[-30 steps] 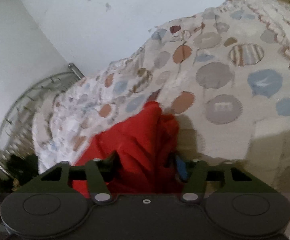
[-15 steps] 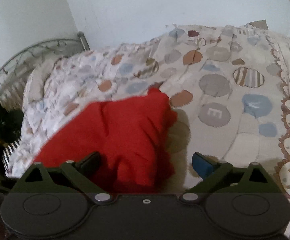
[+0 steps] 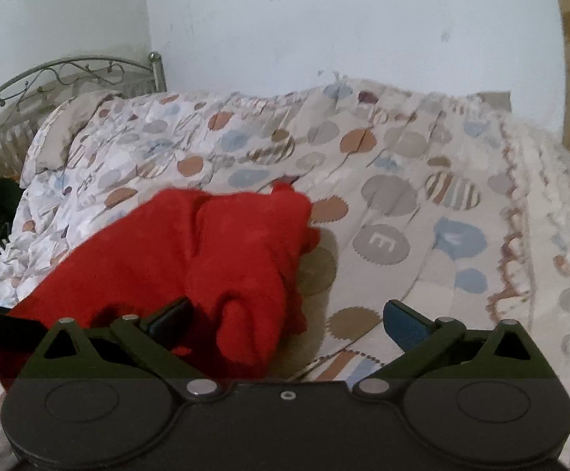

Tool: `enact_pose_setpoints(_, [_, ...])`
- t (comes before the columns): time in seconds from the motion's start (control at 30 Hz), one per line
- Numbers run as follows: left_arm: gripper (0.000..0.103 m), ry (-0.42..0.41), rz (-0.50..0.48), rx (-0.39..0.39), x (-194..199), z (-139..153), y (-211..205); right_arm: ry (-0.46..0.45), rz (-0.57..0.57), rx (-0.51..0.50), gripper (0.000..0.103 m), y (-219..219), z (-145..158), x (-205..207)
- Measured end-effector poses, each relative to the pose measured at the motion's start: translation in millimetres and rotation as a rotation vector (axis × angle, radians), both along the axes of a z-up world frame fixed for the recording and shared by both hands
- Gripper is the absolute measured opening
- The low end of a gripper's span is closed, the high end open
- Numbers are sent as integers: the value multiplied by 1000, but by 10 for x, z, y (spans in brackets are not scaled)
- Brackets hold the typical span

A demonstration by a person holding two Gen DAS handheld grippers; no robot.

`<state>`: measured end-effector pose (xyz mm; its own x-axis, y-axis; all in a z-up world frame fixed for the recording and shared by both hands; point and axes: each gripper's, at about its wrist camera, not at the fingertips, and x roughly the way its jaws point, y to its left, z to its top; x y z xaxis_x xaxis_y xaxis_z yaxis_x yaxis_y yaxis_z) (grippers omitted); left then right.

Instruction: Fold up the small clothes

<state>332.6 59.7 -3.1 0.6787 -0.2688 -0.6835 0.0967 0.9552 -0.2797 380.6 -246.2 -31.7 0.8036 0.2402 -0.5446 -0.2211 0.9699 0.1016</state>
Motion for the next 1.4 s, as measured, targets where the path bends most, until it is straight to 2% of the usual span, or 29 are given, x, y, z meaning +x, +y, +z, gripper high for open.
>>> enact_pose_setpoints(0.27, [102, -73, 73, 46, -365, 248, 90, -92, -66, 36, 102, -79, 299, -494])
enact_pose_setpoints(0.43, [102, -143, 101, 49, -752, 400, 173, -176, -86, 64, 103, -47, 533, -960])
enact_pose_setpoints(0.6, [102, -239, 153, 67, -1226, 564, 254, -272, -86, 49, 103, 23, 733, -1489])
enact_pose_setpoints(0.73, [102, -277, 172, 66, -1554, 660, 309, -321, -80, 43, 103, 67, 823, -1866])
enact_pose_setpoints(0.87, [102, -315, 181, 90, -1877, 689, 310, -327, -73, 66, 103, 85, 851, -2161])
enact_pose_setpoints(1.1, [102, -353, 161, 157, -2310, 603, 194, -324, -81, 45, 103, 105, 800, -2615])
enact_pose_setpoints(1.2, [102, -363, 163, 158, -2436, 523, 162, -297, -94, 46, 103, 89, 754, -2733])
enact_pose_setpoints(1.4, [102, -356, 165, 148, -2597, 407, 167, -304, -99, 41, 103, 70, 691, -2994])
